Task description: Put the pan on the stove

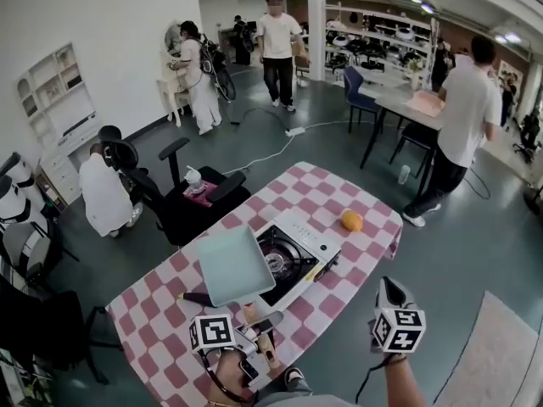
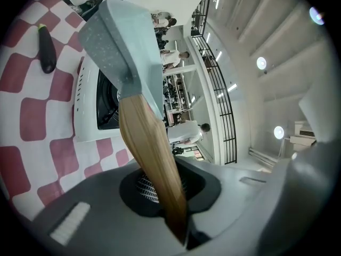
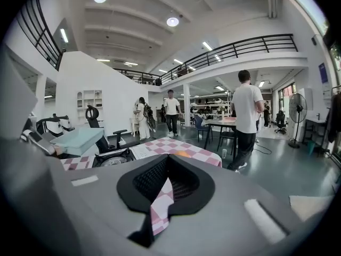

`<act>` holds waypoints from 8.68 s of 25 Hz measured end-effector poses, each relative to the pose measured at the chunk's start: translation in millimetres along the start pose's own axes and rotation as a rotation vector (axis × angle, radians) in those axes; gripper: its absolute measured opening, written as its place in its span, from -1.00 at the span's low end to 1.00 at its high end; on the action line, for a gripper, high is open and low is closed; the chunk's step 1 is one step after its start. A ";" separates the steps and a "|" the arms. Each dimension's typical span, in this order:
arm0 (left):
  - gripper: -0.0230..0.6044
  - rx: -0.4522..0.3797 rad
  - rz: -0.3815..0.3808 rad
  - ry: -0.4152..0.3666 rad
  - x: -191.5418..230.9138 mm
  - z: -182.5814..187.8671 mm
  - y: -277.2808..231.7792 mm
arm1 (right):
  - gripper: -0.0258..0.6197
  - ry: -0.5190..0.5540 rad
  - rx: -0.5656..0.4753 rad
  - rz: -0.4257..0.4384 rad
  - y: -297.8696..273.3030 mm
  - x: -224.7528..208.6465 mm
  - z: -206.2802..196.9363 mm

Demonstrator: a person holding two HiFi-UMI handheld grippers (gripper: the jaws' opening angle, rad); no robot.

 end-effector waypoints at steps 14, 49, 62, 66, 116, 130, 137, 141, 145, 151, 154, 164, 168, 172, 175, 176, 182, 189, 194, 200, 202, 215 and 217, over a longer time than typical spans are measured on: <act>-0.84 -0.098 0.022 0.081 -1.7 11.2 -17.7 | -0.89 0.042 0.034 0.172 -94.7 -5.6 28.9; -0.83 -0.304 0.057 0.196 -25.6 -32.9 -75.0 | -0.89 0.106 0.112 0.469 -192.3 -32.9 42.3; -0.83 -0.247 0.035 0.190 -32.5 -23.1 -125.1 | -0.89 0.106 0.147 0.412 -191.9 -79.9 33.9; -0.83 -0.231 0.034 0.188 -32.6 -19.4 -143.8 | -0.89 0.106 0.161 0.399 -193.6 -96.0 28.4; -0.83 -0.253 0.048 0.216 -10.2 6.1 -204.6 | -0.89 0.066 0.297 0.319 -207.2 -142.4 -21.6; -0.84 -0.249 0.048 0.200 -4.4 3.7 -208.0 | -0.89 0.055 0.314 0.303 -204.0 -142.1 -29.4; -0.83 -0.251 0.031 0.203 -2.9 3.6 -208.8 | -0.89 0.054 0.317 0.305 -202.2 -138.9 -31.9; -0.82 -0.239 0.031 0.194 -2.3 3.3 -208.6 | -0.89 0.052 0.318 0.301 -199.6 -137.8 -32.8; -0.81 -0.227 0.031 0.186 -2.2 3.1 -208.9 | -0.89 0.049 0.320 0.303 -195.1 -134.4 -32.8; -0.66 -0.205 0.007 0.193 -2.7 5.1 -207.2 | -0.89 0.043 0.315 0.299 -189.1 -129.8 -33.2; -0.57 -0.203 0.012 0.196 -1.1 5.6 -205.7 | -0.89 0.039 0.311 0.297 -185.7 -127.2 -33.7; -0.32 -0.216 0.065 0.199 9.4 5.8 -182.2 | -0.89 0.026 0.285 0.290 -174.4 -115.0 -30.5; -0.30 -0.247 0.179 0.140 16.2 8.8 -160.3 | -0.89 0.028 0.257 0.296 -175.2 -106.1 -24.4; -0.23 -0.282 0.289 0.088 22.2 8.6 -135.3 | -0.89 0.029 0.225 0.305 -173.7 -95.0 -14.1; -0.23 -0.348 0.359 0.020 20.3 13.8 -110.9 | -0.89 0.034 0.202 0.315 -173.2 -84.6 -5.9; -0.24 -0.379 0.388 -0.014 18.7 16.9 -101.7 | -0.89 0.035 0.193 0.319 -172.8 -80.9 -2.9; -0.40 -0.620 0.643 -0.359 -11.0 41.4 -40.5 | -0.89 0.055 0.132 0.343 -164.5 -60.6 23.2; -0.75 -0.929 0.866 -0.641 -48.7 68.5 16.7 | -0.89 0.075 -0.008 0.382 -149.4 -36.2 72.2; -0.97 -1.043 0.937 -0.685 -53.0 77.9 35.1 | -0.89 0.084 -0.099 0.395 -137.9 -26.2 96.7; -0.97 -1.108 0.906 -0.658 -45.6 80.9 44.6 | -0.89 0.077 -0.132 0.380 -132.4 -23.9 91.9; -0.97 -1.111 0.903 -0.651 -40.7 82.6 44.9 | -0.89 0.071 -0.124 0.377 -133.1 -22.8 86.5; -0.94 -1.086 0.877 -0.621 -32.7 82.8 40.7 | -0.90 0.154 -0.145 0.354 -128.2 -14.7 91.7; -0.93 -1.087 0.881 -0.617 -32.9 81.1 42.5 | -0.90 0.156 -0.142 0.358 -126.8 -13.6 92.8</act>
Point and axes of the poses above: the fingertips, and each gripper's own axes: y backward along the fingers, x to its left, z out of its top, the point moved 7 cm from there along y, backward along the fingers, and after that the axes turned 14 degrees about z, right-handed, at the moved point
